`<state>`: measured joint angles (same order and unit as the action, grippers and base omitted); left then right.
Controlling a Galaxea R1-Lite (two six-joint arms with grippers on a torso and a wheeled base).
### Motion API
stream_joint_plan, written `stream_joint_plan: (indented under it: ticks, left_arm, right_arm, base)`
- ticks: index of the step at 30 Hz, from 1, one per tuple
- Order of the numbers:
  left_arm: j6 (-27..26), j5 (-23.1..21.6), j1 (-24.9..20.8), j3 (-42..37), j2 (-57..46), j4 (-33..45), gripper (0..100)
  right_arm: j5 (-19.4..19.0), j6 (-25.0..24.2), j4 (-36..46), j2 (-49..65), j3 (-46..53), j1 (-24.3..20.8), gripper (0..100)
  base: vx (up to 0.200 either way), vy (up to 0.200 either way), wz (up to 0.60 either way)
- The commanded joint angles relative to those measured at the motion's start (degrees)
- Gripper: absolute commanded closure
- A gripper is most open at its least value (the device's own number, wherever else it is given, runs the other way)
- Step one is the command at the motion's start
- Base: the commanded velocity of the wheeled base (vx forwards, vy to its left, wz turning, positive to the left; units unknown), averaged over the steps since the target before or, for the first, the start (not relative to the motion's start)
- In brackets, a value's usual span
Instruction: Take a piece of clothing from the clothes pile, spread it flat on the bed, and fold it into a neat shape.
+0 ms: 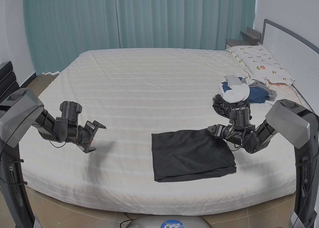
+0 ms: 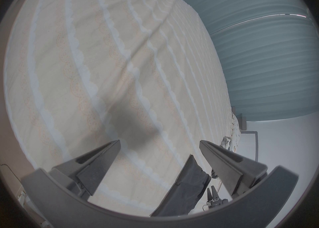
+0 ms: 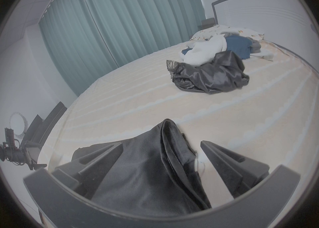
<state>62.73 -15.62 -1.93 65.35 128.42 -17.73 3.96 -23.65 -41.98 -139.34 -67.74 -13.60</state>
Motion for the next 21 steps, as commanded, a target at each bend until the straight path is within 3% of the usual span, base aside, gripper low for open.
stream_joint_plan:
  ticks: [1,2,21]
  left_arm:
    - [0.02,0.06,-0.01,-0.05,0.08,-0.03,0]
    - [0.02,0.06,-0.01,-0.05,0.08,-0.03,0]
    - [0.02,0.06,-0.18,-0.05,0.08,-0.12,0]
  right_arm:
    - [-0.01,-0.70,2.79,-5.51,-6.00,0.07,0]
    - [-0.01,-0.70,2.87,-5.59,-6.09,0.07,100]
    - [0.26,-7.38,3.93,-6.21,-9.25,3.41,100]
  base:
    - [0.000,0.000,0.00]
    - [0.000,0.000,0.00]
    - [0.000,0.000,0.00]
